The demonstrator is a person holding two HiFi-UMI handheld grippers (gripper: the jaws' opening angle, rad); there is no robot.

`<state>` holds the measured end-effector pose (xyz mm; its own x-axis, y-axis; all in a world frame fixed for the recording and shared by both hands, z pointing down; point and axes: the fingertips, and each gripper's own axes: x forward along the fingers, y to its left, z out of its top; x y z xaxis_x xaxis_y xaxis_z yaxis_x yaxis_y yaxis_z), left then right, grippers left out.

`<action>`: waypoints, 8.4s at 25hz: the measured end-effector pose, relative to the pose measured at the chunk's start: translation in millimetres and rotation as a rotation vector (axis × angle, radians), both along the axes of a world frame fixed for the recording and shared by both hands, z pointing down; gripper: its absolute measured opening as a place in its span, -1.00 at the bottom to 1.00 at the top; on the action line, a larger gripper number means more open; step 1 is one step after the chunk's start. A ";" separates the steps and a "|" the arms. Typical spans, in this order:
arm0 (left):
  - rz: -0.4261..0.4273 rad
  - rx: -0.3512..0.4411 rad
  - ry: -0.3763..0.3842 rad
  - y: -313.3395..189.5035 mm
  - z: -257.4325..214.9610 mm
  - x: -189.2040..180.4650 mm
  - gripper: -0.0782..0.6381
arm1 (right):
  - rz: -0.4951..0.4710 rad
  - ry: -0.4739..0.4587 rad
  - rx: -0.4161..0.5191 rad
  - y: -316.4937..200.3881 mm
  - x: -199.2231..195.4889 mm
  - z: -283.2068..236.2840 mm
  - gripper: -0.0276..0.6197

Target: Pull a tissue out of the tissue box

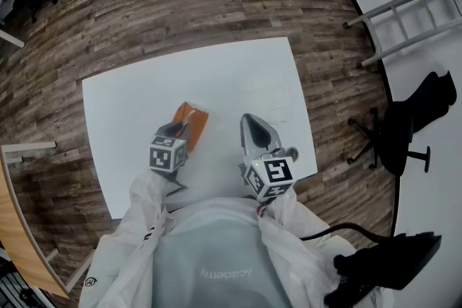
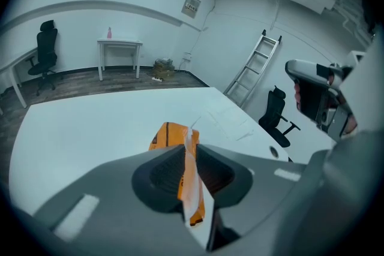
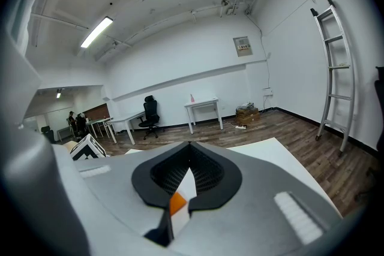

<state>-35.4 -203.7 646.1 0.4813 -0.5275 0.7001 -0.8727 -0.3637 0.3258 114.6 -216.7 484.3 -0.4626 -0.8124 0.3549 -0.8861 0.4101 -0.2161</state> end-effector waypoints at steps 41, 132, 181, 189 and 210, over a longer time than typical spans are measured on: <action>-0.001 -0.012 0.013 -4.3 -5.1 0.4 -0.78 | 0.012 -0.010 0.008 -0.4 5.1 -2.6 -0.91; 0.073 0.046 -0.040 11.7 -57.1 0.2 -0.78 | -0.379 0.053 -0.380 8.7 -152.1 175.1 -0.91; -0.076 0.235 -0.079 15.1 -149.1 -57.2 -0.78 | -0.363 0.074 -0.373 11.8 -140.5 186.7 -0.91; -0.121 0.246 -0.095 25.5 -151.4 -62.0 -0.78 | -0.355 0.050 -0.344 10.6 -128.2 166.5 -0.91; -0.211 0.279 -0.135 39.7 -153.6 -59.3 -0.78 | -0.337 -0.032 -0.259 16.4 -82.1 111.1 -0.91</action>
<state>-94.7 -164.0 492.5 0.2544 -0.7847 0.5653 -0.9663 -0.2295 0.1162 32.5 -200.3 595.4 -0.7008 -0.4997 0.5091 -0.7032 0.6040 -0.3751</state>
